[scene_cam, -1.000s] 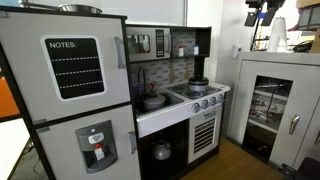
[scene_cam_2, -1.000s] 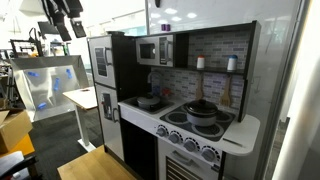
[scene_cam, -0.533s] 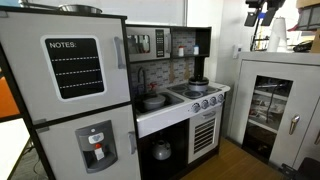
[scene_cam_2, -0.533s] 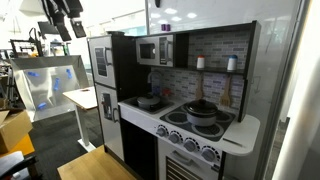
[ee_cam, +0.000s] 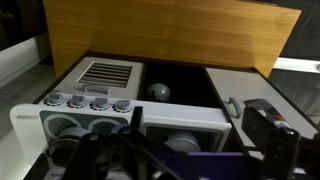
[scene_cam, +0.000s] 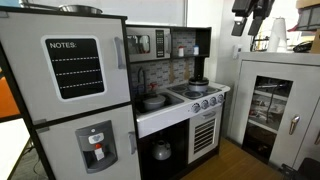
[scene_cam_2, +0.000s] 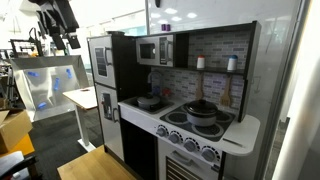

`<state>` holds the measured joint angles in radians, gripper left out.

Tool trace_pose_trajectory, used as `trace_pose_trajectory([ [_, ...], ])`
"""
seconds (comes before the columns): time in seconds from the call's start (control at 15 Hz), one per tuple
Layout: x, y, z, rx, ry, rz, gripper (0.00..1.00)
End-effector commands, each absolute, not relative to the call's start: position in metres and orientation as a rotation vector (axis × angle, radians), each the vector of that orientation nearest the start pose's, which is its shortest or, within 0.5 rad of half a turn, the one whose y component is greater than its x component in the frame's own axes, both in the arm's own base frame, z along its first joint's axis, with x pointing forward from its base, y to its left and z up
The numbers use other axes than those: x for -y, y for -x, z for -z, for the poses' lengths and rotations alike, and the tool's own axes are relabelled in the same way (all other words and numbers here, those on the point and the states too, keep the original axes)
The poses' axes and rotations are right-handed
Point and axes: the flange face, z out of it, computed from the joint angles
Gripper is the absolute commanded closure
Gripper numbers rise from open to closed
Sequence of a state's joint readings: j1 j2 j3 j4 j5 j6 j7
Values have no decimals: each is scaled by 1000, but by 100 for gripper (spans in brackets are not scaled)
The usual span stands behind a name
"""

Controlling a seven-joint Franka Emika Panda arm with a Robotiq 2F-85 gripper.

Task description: Open the microwave door

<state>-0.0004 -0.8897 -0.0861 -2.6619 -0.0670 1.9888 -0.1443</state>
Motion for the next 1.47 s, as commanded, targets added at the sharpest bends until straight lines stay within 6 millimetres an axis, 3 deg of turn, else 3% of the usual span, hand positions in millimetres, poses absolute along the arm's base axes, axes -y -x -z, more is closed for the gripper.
trace_pose_trajectory([
  [0.0, 7, -313, -502, 154, 3109, 399, 0],
  [0.4, -56, -329, -479, 155, 3112, 470, 0],
  [0.93, -137, -368, -448, 73, 3162, 515, 0],
  [1.07, -147, -374, -445, 1, 3190, 480, 0],
  [1.13, -143, -361, -445, 64, 3161, 506, 0],
  [1.4, -146, -370, -443, 22, 3168, 492, 0],
])
